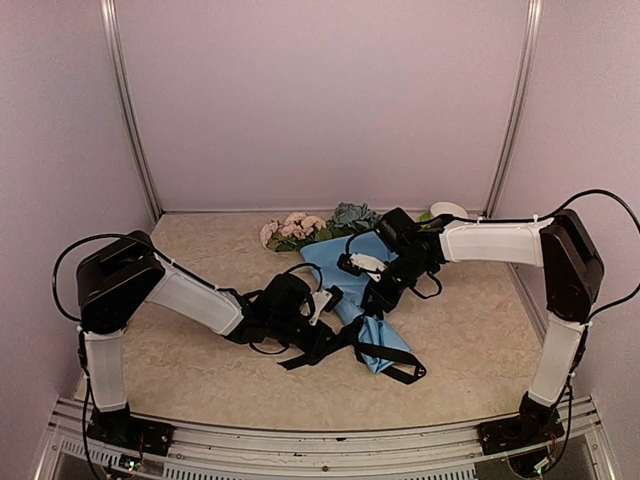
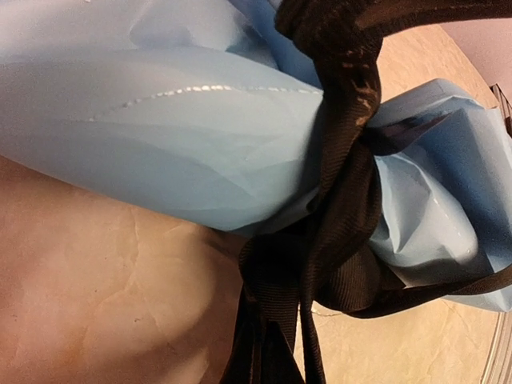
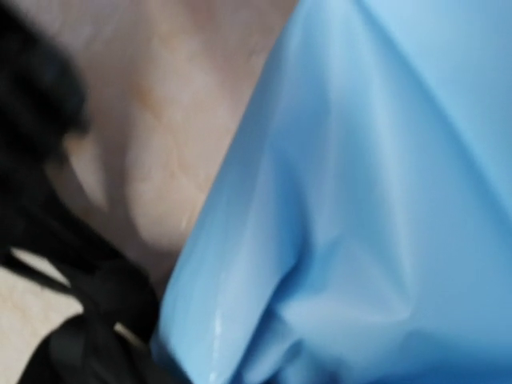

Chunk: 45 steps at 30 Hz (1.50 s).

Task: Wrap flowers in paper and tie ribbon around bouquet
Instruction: Cross the half-tied ribbon over the folded bouquet.

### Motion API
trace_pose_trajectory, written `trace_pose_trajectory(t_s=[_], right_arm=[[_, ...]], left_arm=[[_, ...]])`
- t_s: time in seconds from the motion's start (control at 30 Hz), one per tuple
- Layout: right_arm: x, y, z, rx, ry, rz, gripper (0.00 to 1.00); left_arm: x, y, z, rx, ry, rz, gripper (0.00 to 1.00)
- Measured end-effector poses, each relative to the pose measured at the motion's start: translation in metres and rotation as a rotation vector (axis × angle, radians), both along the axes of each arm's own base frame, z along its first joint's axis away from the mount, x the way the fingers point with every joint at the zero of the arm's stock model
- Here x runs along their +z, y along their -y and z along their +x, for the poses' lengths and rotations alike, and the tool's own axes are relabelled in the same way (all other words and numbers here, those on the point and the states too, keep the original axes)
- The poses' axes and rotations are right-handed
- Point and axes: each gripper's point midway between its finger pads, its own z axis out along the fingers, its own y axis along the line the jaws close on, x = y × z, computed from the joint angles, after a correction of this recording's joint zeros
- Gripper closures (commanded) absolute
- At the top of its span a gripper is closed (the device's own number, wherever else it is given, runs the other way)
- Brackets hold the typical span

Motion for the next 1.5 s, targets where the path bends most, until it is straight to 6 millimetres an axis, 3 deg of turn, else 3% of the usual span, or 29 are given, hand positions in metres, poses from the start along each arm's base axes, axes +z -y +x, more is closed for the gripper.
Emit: trace_pose_trajectory(t_s=[0.3,0.33,0.5,0.57,0.63,0.8,0.9,1.0,1.07,1.3,1.4,1.5], right_arm=[[0.008,-0.001,0.012,-0.062,0.014,0.039,1.00],[0.010,-0.001,0.014,-0.072,0.017,0.044,1.00],[0.033,0.000,0.018,-0.109,0.038,0.129,1.00],[0.043,0.001,0.016,-0.116,0.039,0.187,1.00],[0.048,0.000,0.010,-0.112,0.029,0.234,1.00],[0.044,-0.004,0.003,-0.109,-0.011,0.294,1.00],[0.044,-0.006,0.002,-0.117,-0.026,0.338,1.00],[0.047,-0.006,0.003,-0.144,-0.036,0.386,1.00],[0.050,-0.005,0.005,-0.161,-0.034,0.417,1.00],[0.053,-0.008,0.008,-0.195,-0.048,0.476,1.00],[0.056,-0.009,0.009,-0.195,-0.047,0.490,1.00],[0.058,-0.010,0.008,-0.192,-0.049,0.498,1.00]], left_arm=[[0.000,0.003,-0.013,-0.037,0.012,0.026,1.00],[0.000,0.003,-0.014,-0.040,0.013,0.028,0.96],[0.009,-0.001,-0.017,-0.052,0.053,0.026,0.44],[0.022,-0.004,-0.016,-0.045,0.091,0.002,0.35],[0.040,-0.004,-0.010,-0.037,0.136,-0.035,0.33],[0.080,0.001,0.023,-0.007,0.244,-0.136,0.35],[0.098,0.007,0.049,-0.001,0.290,-0.189,0.42],[0.103,0.022,0.066,-0.037,0.312,-0.235,0.53],[0.097,0.029,0.065,-0.076,0.319,-0.260,0.60],[0.081,0.035,0.045,-0.183,0.301,-0.325,0.60],[0.081,0.035,0.044,-0.189,0.318,-0.344,0.73],[0.074,0.040,0.052,-0.167,0.318,-0.330,0.79]])
